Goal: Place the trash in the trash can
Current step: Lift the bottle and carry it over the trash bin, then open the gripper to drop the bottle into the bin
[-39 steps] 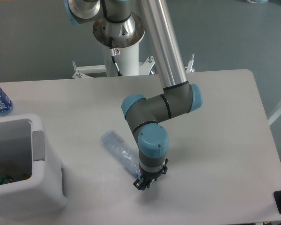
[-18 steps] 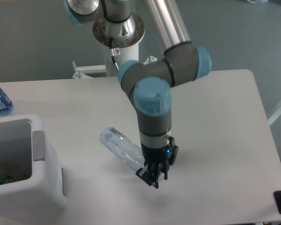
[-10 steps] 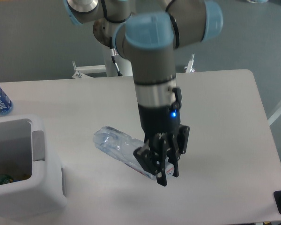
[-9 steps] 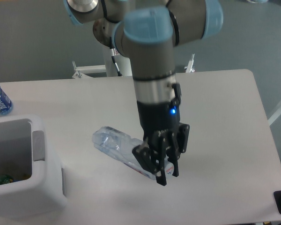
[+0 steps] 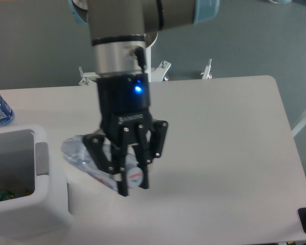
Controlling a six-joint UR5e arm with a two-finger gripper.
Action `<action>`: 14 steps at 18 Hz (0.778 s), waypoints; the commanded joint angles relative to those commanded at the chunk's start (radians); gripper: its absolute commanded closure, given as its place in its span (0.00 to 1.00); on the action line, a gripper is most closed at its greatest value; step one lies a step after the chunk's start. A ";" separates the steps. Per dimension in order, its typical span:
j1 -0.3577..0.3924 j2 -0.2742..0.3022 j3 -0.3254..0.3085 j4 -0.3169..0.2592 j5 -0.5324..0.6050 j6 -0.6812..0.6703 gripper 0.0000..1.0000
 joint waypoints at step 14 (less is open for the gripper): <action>-0.193 -0.104 0.000 0.005 -0.021 0.003 0.73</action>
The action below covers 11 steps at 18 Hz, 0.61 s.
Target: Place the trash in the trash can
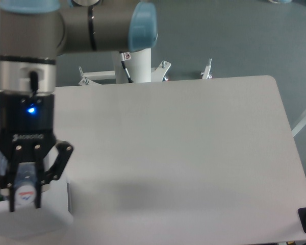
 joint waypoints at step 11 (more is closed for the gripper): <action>0.015 0.034 -0.003 0.002 0.003 0.112 0.00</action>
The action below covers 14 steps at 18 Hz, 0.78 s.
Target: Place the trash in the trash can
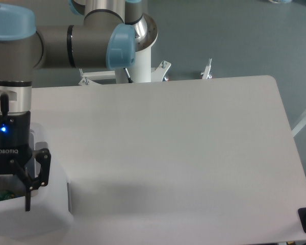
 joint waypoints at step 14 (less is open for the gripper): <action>0.307 0.138 -0.124 -0.159 0.140 0.786 0.00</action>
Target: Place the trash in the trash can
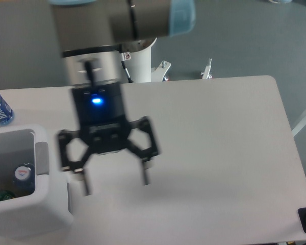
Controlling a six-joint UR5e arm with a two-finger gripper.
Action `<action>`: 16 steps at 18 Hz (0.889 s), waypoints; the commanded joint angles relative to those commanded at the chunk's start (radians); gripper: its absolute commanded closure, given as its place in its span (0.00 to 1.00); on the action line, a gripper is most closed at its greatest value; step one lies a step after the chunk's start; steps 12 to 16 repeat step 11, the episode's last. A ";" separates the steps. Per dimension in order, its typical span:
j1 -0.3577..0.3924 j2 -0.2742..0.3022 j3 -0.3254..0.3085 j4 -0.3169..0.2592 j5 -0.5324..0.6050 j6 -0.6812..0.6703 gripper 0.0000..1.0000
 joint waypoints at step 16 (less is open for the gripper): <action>0.140 0.117 -0.141 -0.201 0.173 0.552 0.00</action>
